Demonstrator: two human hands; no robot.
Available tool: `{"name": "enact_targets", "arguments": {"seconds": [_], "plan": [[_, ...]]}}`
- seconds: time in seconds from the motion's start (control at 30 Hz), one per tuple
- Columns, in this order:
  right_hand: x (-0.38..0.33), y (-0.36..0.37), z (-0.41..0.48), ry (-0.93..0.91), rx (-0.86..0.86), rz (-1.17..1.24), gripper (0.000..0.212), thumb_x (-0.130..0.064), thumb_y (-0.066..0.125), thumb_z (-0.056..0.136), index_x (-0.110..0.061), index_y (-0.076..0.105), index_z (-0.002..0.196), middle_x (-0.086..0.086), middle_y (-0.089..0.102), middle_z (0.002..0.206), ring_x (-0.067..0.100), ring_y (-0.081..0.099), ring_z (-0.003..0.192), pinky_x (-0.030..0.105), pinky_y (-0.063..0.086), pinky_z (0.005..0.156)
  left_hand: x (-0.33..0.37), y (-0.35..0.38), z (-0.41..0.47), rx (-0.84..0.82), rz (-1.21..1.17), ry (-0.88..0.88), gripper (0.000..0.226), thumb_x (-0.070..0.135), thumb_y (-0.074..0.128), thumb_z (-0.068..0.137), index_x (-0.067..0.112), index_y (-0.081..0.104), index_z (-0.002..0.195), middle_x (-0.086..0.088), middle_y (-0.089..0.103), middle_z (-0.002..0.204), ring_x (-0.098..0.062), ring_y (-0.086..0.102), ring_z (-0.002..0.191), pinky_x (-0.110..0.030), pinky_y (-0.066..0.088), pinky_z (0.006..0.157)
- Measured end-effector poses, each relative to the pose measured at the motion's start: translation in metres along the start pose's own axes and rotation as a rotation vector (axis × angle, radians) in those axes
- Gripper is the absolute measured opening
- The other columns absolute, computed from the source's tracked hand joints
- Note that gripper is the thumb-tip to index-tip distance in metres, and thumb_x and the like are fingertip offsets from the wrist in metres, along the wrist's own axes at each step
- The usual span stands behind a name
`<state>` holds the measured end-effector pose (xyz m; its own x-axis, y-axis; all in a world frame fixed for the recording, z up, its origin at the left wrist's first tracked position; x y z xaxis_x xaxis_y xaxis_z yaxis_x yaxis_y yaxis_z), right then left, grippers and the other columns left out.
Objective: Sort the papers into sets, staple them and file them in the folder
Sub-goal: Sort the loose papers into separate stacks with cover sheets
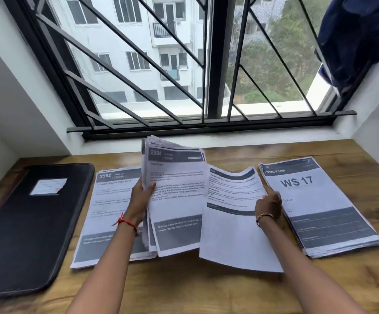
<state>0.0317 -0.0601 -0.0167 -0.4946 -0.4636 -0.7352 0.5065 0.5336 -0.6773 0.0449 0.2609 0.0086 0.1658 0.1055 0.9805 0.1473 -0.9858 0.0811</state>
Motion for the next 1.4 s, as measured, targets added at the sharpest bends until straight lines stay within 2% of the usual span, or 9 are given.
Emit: {"name": "enact_targets", "arguments": {"seconds": [0.23, 0.53, 0.7, 0.83, 0.93, 1.13, 1.2, 1.27, 1.4], "plan": [[-0.008, -0.004, 0.018, -0.107, 0.075, -0.133, 0.048, 0.01, 0.035, 0.086, -0.011, 0.057, 0.123, 0.025, 0.05, 0.112, 0.043, 0.056, 0.098, 0.047, 0.042, 0.086, 0.031, -0.044, 0.01, 0.19, -0.104, 0.011, 0.031, 0.004, 0.046, 0.095, -0.005, 0.044, 0.125, -0.016, 0.058, 0.108, -0.021, 0.063, 0.082, -0.029, 0.058, 0.066], [-0.017, 0.014, 0.016, -0.207, -0.065, -0.017, 0.066, 0.017, 0.033, 0.082, -0.018, 0.046, 0.136, 0.017, 0.054, 0.125, 0.037, 0.058, 0.106, 0.041, 0.047, 0.083, 0.022, -0.053, 0.0, 0.133, -0.24, -0.03, 0.027, 0.005, 0.046, 0.095, 0.006, 0.048, 0.122, -0.012, 0.063, 0.105, -0.016, 0.071, 0.072, -0.033, 0.059, 0.061], [-0.029, 0.022, 0.012, -0.24, -0.127, 0.019, 0.038, -0.006, 0.06, 0.084, 0.0, 0.056, 0.121, 0.02, 0.048, 0.135, 0.036, 0.045, 0.123, 0.043, 0.039, 0.101, 0.0, -0.017, -0.015, 0.036, -0.198, -0.074, 0.031, 0.001, 0.046, 0.094, -0.001, 0.048, 0.125, -0.017, 0.064, 0.107, -0.024, 0.068, 0.084, -0.032, 0.059, 0.067], [-0.056, 0.019, 0.001, -0.27, -0.396, 0.293, 0.041, -0.02, 0.067, 0.083, 0.002, 0.059, 0.117, 0.016, 0.064, 0.101, 0.026, 0.063, 0.086, 0.032, 0.052, 0.075, -0.014, 0.013, -0.024, -0.046, -0.21, -0.098, 0.029, 0.003, 0.048, 0.094, 0.001, 0.049, 0.123, -0.014, 0.066, 0.106, -0.021, 0.069, 0.085, -0.029, 0.057, 0.065], [-0.063, 0.02, -0.004, -0.284, -0.545, 0.319, 0.051, -0.021, 0.081, 0.069, -0.002, 0.061, 0.113, 0.007, 0.061, 0.096, 0.015, 0.056, 0.079, 0.024, 0.046, 0.069, -0.022, 0.024, -0.024, -0.088, -0.282, -0.12, 0.056, 0.02, 0.069, 0.079, -0.002, 0.048, 0.127, -0.021, 0.064, 0.114, -0.028, 0.068, 0.092, -0.036, 0.058, 0.071], [-0.042, 0.021, 0.005, -0.253, -0.473, 0.39, 0.045, 0.0, 0.083, 0.06, 0.0, 0.065, 0.102, 0.01, 0.068, 0.089, 0.023, 0.063, 0.079, 0.022, 0.053, 0.066, -0.025, 0.031, -0.021, -0.12, -0.324, -0.154, 0.091, 0.041, 0.092, 0.039, 0.007, 0.057, 0.116, -0.013, 0.07, 0.106, -0.027, 0.069, 0.093, -0.034, 0.058, 0.069], [-0.039, 0.02, 0.006, -0.321, -0.434, 0.358, 0.023, -0.001, 0.076, 0.069, -0.001, 0.069, 0.091, 0.007, 0.068, 0.083, 0.02, 0.062, 0.073, 0.016, 0.05, 0.057, -0.026, 0.032, -0.02, -0.127, -0.324, -0.158, 0.075, 0.033, 0.087, 0.056, 0.007, 0.056, 0.119, -0.012, 0.07, 0.107, -0.026, 0.069, 0.093, -0.033, 0.058, 0.07], [-0.037, 0.021, 0.006, -0.302, -0.435, 0.339, 0.007, -0.004, 0.069, 0.078, -0.001, 0.069, 0.084, 0.007, 0.066, 0.077, 0.021, 0.061, 0.071, 0.027, 0.05, 0.06, -0.026, 0.031, -0.02, -0.127, -0.326, -0.169, 0.051, 0.018, 0.07, 0.074, 0.006, 0.054, 0.121, -0.012, 0.069, 0.107, -0.026, 0.069, 0.092, -0.033, 0.058, 0.072], [-0.032, 0.029, 0.007, -0.182, -0.479, 0.37, 0.009, -0.008, 0.061, 0.087, -0.005, 0.064, 0.079, 0.008, 0.063, 0.077, 0.019, 0.057, 0.074, 0.033, 0.047, 0.067, -0.028, 0.024, -0.018, -0.122, -0.272, -0.162, 0.035, 0.005, 0.061, 0.081, 0.006, 0.056, 0.116, -0.008, 0.073, 0.096, -0.025, 0.07, 0.085, -0.034, 0.058, 0.069]]}}
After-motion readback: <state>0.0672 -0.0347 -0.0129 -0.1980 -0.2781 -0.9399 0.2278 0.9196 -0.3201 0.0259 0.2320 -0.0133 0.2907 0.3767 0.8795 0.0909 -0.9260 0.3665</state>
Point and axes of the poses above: each hand's wrist, its own z-axis towards the middle knuckle, its own y-axis out of the palm, x = y × z, the point moved 1 cm from there along z, towards the middle knuckle
